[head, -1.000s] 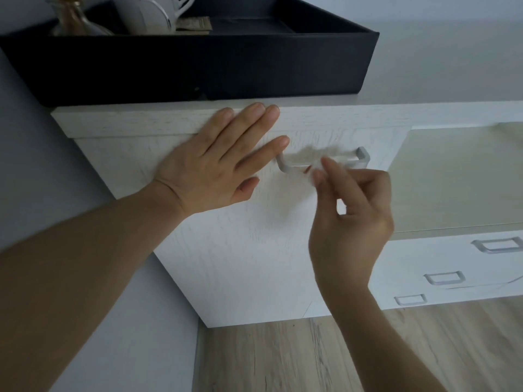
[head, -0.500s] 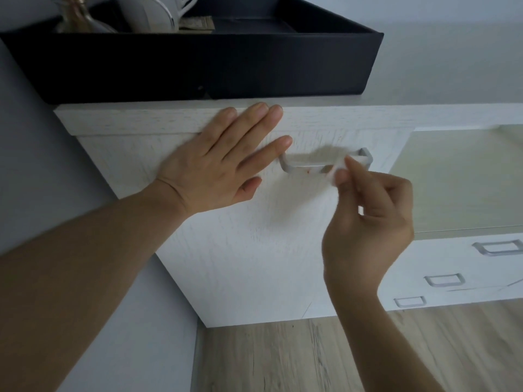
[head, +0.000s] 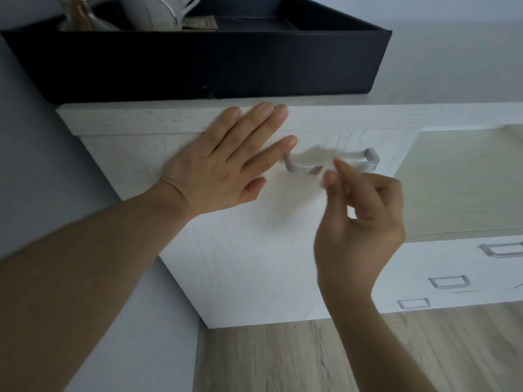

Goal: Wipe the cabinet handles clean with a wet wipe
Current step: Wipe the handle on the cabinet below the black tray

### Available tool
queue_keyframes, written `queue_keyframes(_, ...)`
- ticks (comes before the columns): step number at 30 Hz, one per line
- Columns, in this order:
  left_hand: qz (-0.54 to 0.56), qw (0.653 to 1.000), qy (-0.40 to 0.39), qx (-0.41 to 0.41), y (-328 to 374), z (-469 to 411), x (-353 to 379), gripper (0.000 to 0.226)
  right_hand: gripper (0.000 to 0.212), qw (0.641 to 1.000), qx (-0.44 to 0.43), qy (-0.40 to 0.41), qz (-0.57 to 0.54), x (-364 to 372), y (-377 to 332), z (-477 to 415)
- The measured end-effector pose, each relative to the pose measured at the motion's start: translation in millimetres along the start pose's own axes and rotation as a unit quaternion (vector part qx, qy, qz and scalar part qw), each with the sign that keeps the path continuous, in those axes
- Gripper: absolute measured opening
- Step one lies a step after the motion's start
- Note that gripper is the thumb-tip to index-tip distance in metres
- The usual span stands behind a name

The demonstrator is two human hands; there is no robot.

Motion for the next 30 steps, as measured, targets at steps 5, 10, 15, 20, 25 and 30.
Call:
queue_keyframes(5,0.001,1.000,-0.003,0.000,1,-1,1,0.070,0.016,1.000,-0.013,-0.002,-0.002,5,-3,3)
queue_keyframes(10,-0.006,1.000,-0.001,0.000,1,1,0,0.070,0.016,1.000,-0.019,-0.008,0.000,11,-5,6)
queue_keyframes(15,-0.005,1.000,0.003,-0.004,1,0,-1,0.070,0.017,1.000,-0.016,-0.008,-0.007,12,-7,10)
queue_keyframes(20,0.003,1.000,0.008,-0.006,0,0,-2,0.071,0.021,0.996,-0.060,-0.065,0.013,22,-14,22)
queue_keyframes(25,-0.001,1.000,0.004,-0.004,0,-1,-1,0.071,0.010,0.993,0.054,-0.101,-0.035,18,0,18)
queue_keyframes(30,-0.006,1.000,-0.001,-0.002,1,0,-1,0.071,0.011,0.968,0.209,-0.102,-0.090,23,14,13)
Point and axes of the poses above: each hand's wrist, its own z-axis away from the middle knuckle, its own x-axis out of the palm, y = z × x, the point moved 9 cm from there along -z, towards the middle knuckle, and after that the axes turned 14 degrees about x, right-handed, at the moved point
